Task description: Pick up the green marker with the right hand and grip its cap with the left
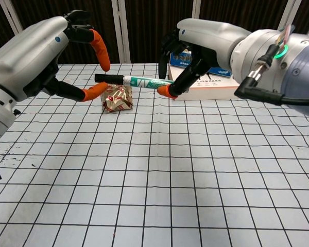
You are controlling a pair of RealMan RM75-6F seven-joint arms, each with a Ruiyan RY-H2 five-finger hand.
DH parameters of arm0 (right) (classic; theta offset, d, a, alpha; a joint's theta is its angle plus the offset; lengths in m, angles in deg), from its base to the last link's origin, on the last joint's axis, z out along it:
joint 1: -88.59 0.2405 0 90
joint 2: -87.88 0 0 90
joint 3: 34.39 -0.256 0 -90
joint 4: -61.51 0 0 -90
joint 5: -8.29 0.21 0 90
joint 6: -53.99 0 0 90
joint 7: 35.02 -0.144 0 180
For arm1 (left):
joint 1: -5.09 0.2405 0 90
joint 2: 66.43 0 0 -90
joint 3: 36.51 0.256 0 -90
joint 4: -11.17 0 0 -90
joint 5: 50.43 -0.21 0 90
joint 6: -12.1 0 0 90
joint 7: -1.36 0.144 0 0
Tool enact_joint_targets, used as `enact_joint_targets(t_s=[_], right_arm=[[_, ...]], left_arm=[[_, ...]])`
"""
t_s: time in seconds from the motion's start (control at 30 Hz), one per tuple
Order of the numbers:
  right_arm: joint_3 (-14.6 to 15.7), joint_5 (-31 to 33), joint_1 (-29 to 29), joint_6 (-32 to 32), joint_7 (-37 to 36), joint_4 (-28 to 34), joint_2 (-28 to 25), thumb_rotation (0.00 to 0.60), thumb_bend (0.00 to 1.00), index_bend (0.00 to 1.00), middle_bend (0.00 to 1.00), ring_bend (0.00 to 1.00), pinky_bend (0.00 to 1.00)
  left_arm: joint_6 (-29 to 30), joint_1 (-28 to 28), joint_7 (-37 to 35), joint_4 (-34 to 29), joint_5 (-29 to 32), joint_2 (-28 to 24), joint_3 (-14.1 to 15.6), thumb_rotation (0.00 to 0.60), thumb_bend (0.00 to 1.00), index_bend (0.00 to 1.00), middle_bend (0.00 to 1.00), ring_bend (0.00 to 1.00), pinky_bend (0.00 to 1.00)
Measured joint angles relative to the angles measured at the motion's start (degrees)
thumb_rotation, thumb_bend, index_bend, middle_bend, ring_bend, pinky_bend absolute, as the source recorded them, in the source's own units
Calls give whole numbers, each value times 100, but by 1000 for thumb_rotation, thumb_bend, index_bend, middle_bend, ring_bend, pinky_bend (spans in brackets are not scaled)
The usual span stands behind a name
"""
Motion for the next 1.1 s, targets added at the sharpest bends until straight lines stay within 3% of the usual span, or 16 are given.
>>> enact_joint_targets(t_s=[1.1], right_arm=[[-4, -16, 37, -38, 26, 30, 38, 600, 608, 781, 56, 142, 42]], left_arm=[[25, -27, -66, 223, 104, 28, 16, 600, 422, 539, 307, 0, 9]])
